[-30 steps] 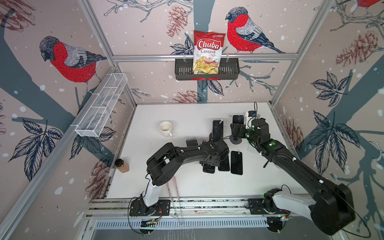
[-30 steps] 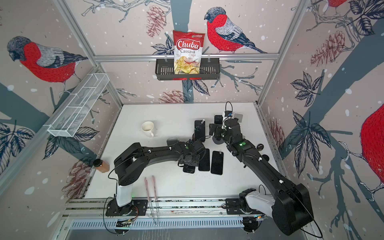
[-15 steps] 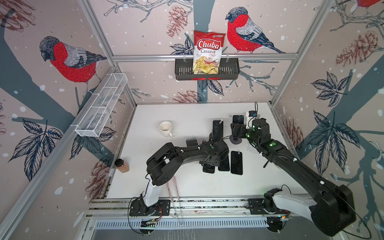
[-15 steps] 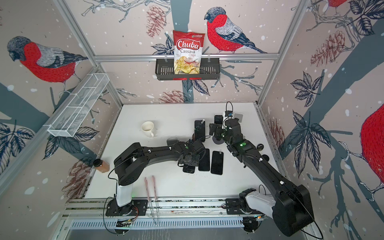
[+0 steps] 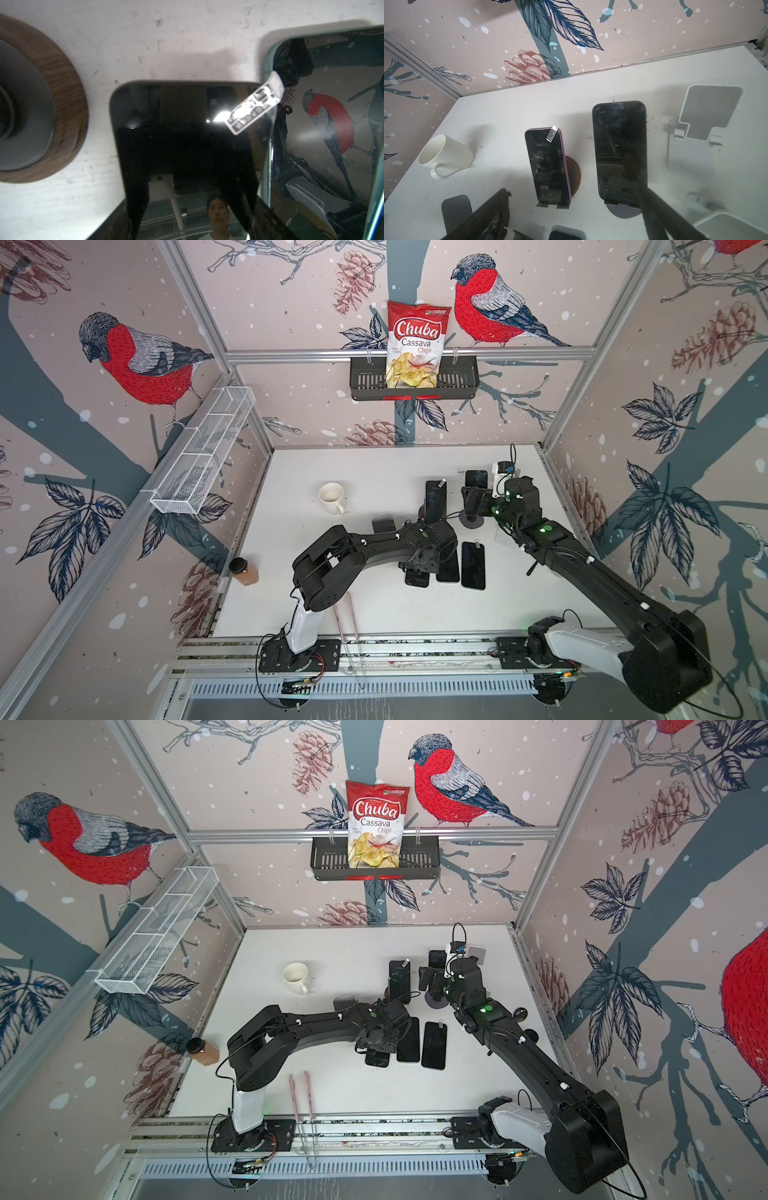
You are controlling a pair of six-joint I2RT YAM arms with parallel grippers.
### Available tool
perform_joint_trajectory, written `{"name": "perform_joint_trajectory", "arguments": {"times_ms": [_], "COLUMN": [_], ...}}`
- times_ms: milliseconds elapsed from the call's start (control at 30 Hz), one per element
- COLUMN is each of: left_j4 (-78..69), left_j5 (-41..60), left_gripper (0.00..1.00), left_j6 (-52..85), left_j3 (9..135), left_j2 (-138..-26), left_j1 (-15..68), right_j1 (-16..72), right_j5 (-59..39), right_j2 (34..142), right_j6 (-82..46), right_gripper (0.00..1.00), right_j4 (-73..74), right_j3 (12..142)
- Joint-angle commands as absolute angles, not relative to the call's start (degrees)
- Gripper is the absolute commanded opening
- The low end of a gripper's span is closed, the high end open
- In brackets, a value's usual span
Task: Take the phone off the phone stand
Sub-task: 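Carry the black phone toward the flat phones and lower it beside them, then open the left gripper to lay the black phone flat on the table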
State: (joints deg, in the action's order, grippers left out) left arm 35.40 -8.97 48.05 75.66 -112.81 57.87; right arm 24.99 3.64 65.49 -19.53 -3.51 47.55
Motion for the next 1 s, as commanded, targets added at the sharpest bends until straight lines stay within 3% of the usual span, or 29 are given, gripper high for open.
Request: {"name": "perform_joint_trajectory", "arguments": {"times_ms": [0,667,967], "left_j4": [37.1,37.3,37.3], "left_j5": [-7.8,-7.8,-8.0], "left_gripper": [0.50,0.76,0.82], "left_j6": [48.6,47.9,47.6], "left_j3": [75.5,75.9,76.0], "left_j2": [-112.3,-112.2,-112.2], "left_j1": [57.9,57.9,57.9], "right_j1": [25.0,24.8,24.9], "right_j5": [3.6,3.4,3.3], "right_j2": [65.3,65.3,65.3], "right_j6": [-20.1,-20.2,-20.1], "right_gripper": [0.99,0.99,0.99], "right_j4": [-2.3,-2.0,-1.9], "right_j3": [47.4,47.2,47.2]}}
